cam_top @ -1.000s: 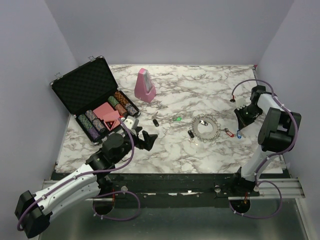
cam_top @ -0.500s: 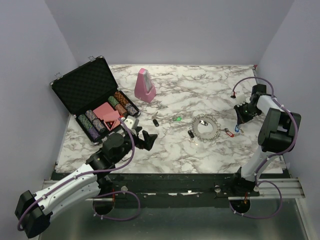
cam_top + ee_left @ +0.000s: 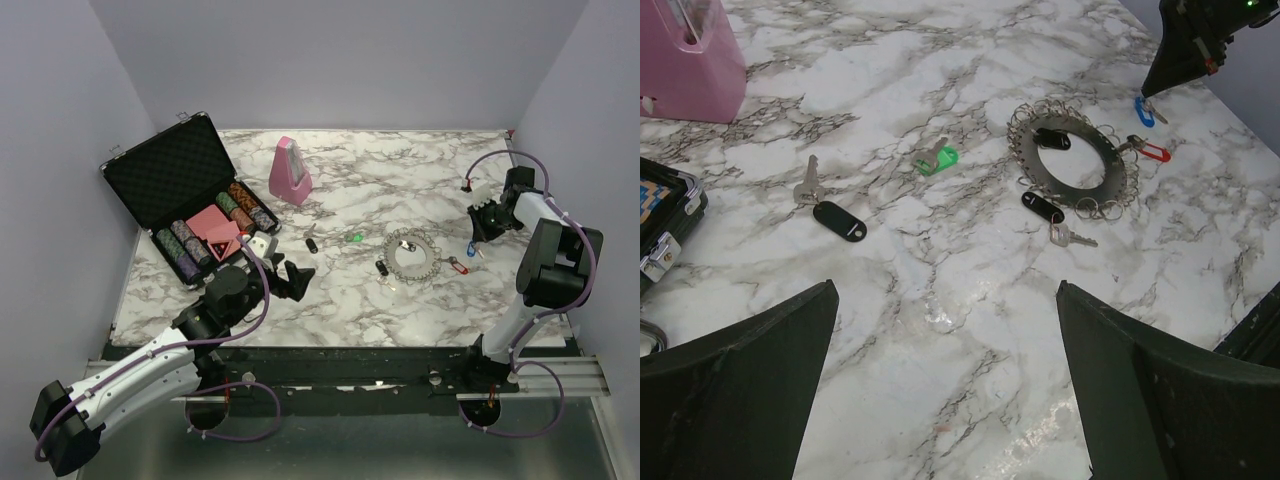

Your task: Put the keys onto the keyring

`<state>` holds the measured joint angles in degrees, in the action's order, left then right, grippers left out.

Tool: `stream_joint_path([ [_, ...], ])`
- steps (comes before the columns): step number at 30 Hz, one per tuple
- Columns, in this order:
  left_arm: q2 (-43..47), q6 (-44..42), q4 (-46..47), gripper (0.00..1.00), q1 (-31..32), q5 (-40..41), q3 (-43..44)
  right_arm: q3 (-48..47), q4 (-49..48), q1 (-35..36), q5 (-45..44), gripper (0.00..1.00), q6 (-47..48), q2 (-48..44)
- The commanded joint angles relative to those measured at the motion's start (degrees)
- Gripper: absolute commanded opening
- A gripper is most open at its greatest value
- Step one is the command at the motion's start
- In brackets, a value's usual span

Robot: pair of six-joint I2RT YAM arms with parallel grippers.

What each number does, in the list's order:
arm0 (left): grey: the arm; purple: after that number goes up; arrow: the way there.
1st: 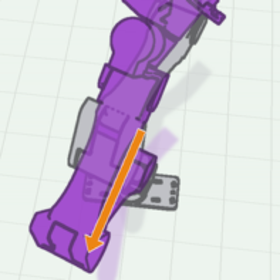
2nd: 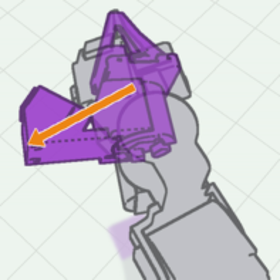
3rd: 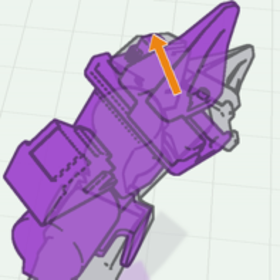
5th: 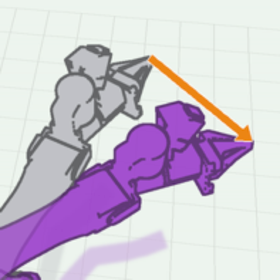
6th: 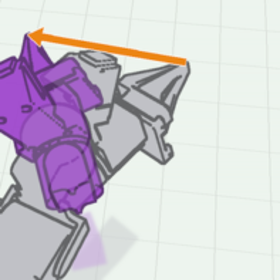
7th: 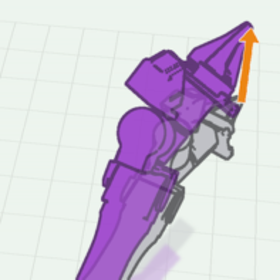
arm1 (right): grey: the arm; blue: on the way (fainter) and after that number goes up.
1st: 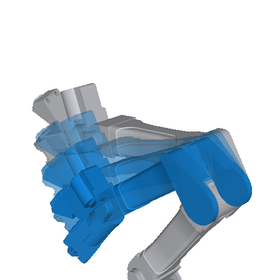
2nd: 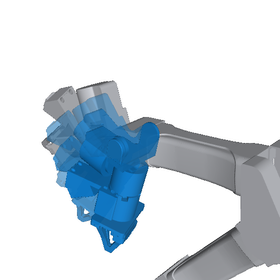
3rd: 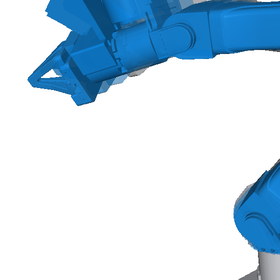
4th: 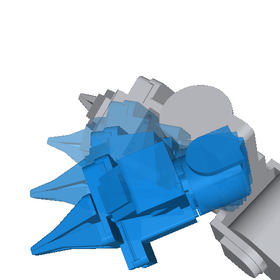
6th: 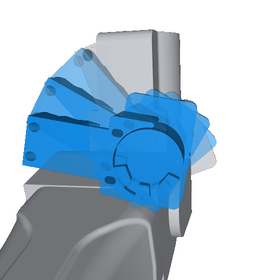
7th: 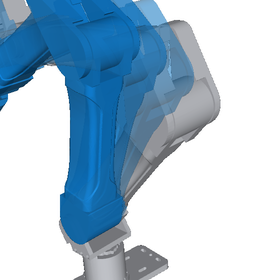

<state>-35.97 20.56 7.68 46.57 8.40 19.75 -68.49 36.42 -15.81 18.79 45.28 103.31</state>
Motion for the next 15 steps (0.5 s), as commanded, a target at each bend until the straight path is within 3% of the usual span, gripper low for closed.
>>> stream_joint_path([
  [1,-0.07,-0.43,1.28,0.99,-0.25,0.39,-0.50,-0.15,-1.44,0.17,2.13,0.05,0.60,-0.12],
  [15,0.54,-0.34,0.76,0.99,-0.25,0.39,-0.32,-0.59,-1.27,0.17,1.69,0.10,-0.10,1.72],
])
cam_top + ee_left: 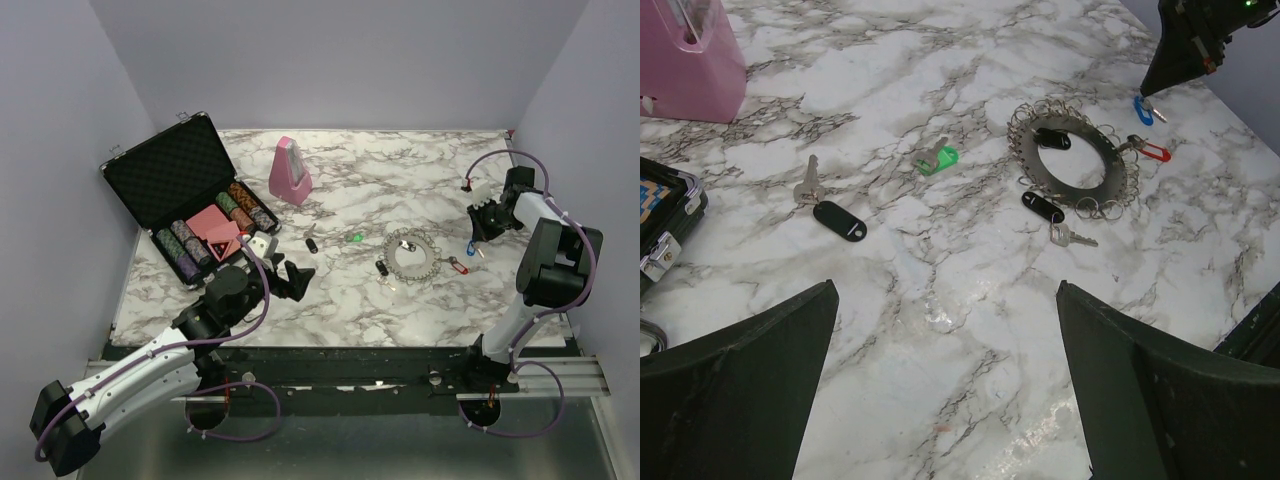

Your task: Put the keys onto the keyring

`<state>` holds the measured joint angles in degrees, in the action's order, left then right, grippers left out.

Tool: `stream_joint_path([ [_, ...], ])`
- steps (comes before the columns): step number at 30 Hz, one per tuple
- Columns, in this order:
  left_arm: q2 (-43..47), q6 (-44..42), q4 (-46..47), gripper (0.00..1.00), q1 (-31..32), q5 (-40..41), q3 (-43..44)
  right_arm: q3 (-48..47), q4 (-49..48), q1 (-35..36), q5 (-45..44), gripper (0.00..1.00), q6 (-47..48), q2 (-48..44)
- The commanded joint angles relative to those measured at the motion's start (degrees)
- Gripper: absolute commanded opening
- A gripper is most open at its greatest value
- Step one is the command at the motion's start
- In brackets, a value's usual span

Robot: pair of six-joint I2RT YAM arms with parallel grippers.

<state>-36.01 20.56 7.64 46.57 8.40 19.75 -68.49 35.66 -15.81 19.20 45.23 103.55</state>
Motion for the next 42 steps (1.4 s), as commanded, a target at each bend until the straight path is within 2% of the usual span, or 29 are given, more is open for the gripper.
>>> stream_joint_path([
  [1,0.59,-0.34,0.71,0.99,-0.25,0.39,-0.32,-0.59,-0.42,0.17,1.28,0.10,-0.14,1.66],
  [17,1.29,-0.25,0.36,0.99,-0.25,0.39,-0.32,-1.91,0.37,0.08,1.54,0.23,-1.02,0.69],
  [27,2.96,1.41,-0.87,0.99,-0.25,0.56,-0.06,-6.04,4.50,0.17,5.40,0.41,-2.25,-4.31],
  [32,7.00,5.19,-0.26,0.99,-0.60,2.41,-0.94,-5.78,7.31,0.26,14.96,0.44,-0.94,-9.93],
  [39,8.06,5.54,-3.42,0.99,-1.04,-1.89,3.01,1.24,8.99,2.27,32.89,0.50,6.43,-17.67],
  [42,7.36,7.30,-3.95,0.99,-1.04,-4.35,3.89,4.23,14.33,3.15,40.72,0.55,18.00,-20.04],
])
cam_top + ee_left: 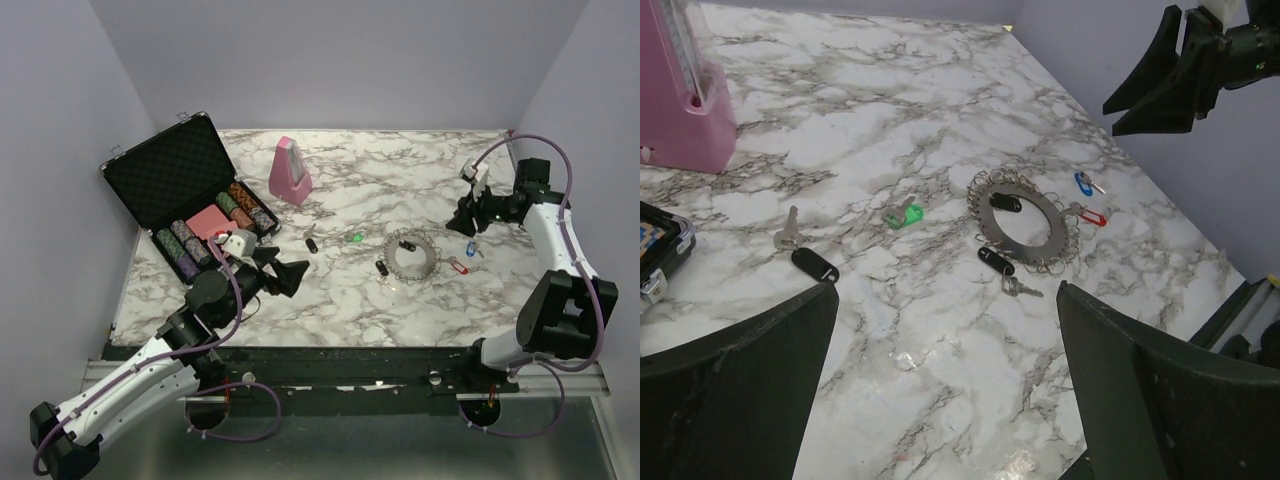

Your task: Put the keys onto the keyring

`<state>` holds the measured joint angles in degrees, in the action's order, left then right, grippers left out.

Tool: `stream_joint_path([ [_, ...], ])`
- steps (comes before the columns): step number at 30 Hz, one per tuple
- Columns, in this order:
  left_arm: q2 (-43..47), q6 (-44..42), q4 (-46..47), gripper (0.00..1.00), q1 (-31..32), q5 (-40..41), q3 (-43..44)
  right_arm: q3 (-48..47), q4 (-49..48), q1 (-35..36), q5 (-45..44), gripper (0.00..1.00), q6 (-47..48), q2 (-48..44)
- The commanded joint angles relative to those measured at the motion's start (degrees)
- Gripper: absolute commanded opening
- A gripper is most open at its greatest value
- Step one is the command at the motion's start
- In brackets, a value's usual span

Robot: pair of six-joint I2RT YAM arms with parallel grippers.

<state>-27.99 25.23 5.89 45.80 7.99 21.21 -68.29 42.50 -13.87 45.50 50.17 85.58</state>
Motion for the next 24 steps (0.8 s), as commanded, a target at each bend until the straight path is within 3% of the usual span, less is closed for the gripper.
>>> stream_joint_path([
  [1,-1.10,3.32,-2.20,0.99,-0.27,-4.64,2.78,4.83,10.47,1.65,16.88,0.56,16.94,-2.43],
  [4,-1.72,4.82,-2.46,0.99,-0.19,-6.23,3.31,6.33,18.12,4.02,19.98,0.61,29.24,-2.44],
  [8,-3.47,5.53,-2.55,0.99,-0.36,-7.90,4.01,6.59,25.07,9.19,19.99,0.61,37.44,1.16],
  [12,-6.28,6.41,-2.11,0.99,-0.36,-10.53,4.80,5.98,21.07,18.50,13.15,0.61,33.79,2.75],
  [15,-7.78,6.76,-1.67,0.99,-0.36,-11.68,5.33,6.15,10.27,27.02,3.67,0.62,20.53,0.91],
  [18,-8.31,6.67,-1.85,0.99,-0.36,-11.86,5.59,4.93,4.01,32.93,-4.96,0.63,14.27,0.37],
  [22,-8.40,6.41,-2.02,0.99,-0.36,-11.68,5.07,3.33,4.26,33.64,-2.00,0.64,12.75,2.39],
  [24,-8.66,6.23,-1.94,0.99,-0.36,-11.86,4.80,6.58,3.91,33.56,-1.11,0.64,19.39,2.49],
])
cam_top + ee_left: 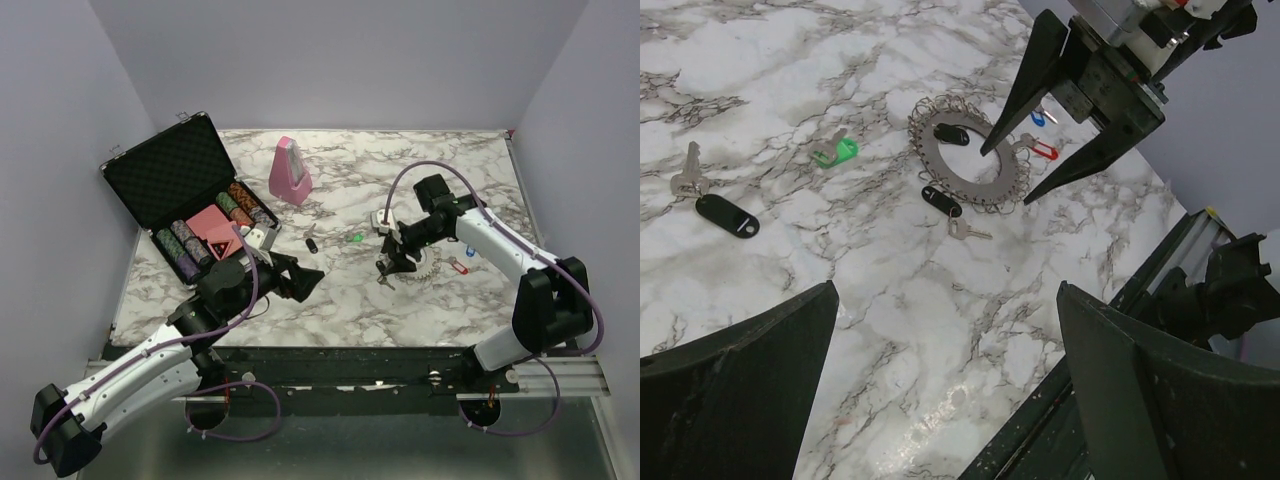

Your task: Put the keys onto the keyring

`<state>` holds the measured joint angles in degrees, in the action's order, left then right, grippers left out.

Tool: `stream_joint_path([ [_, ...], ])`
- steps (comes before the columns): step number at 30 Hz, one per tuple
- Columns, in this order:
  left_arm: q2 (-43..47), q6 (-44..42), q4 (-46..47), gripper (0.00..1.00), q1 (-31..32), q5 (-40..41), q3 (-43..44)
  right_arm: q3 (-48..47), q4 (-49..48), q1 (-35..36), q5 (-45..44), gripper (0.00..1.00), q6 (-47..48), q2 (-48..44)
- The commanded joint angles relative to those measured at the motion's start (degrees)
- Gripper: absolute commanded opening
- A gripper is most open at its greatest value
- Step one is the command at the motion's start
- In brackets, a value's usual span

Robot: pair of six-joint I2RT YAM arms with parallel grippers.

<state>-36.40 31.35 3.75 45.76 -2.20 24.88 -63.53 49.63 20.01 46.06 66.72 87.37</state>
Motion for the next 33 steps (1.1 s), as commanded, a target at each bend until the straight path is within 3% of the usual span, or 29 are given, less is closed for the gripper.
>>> stream_joint_path([
  [1,-0.51,-0.06,0.03,0.99,-0.32,-1.76,1.13,4.35,-4.87,-0.32,-2.03,0.64,5.15,0.43],
  [6,-1.04,-0.94,-0.32,0.99,-0.32,-1.85,1.31,5.18,-7.79,-0.32,-3.88,0.60,9.40,2.18],
  [10,-0.43,-1.03,-0.41,0.99,-0.32,-1.67,0.52,1.48,-9.01,-1.20,-4.49,0.39,2.04,4.82],
  [14,1.59,-0.94,-0.23,0.99,-0.23,-1.14,-0.97,2.26,-11.83,-5.32,-3.61,0.30,-6.41,3.86],
  [19,2.39,-1.56,0.73,0.99,-0.41,-0.53,-2.21,4.47,-14.82,-5.34,-2.03,0.30,-14.59,4.73],
  [22,2.12,-2.00,0.65,0.99,-0.41,-0.70,-1.94,3.15,-14.91,-3.75,-6.67,0.34,-17.66,7.54],
  [33,1.16,-2.26,1.79,0.99,-0.41,-0.70,-2.74,4.90,-17.72,-2.96,-10.20,0.31,-18.03,8.34],
])
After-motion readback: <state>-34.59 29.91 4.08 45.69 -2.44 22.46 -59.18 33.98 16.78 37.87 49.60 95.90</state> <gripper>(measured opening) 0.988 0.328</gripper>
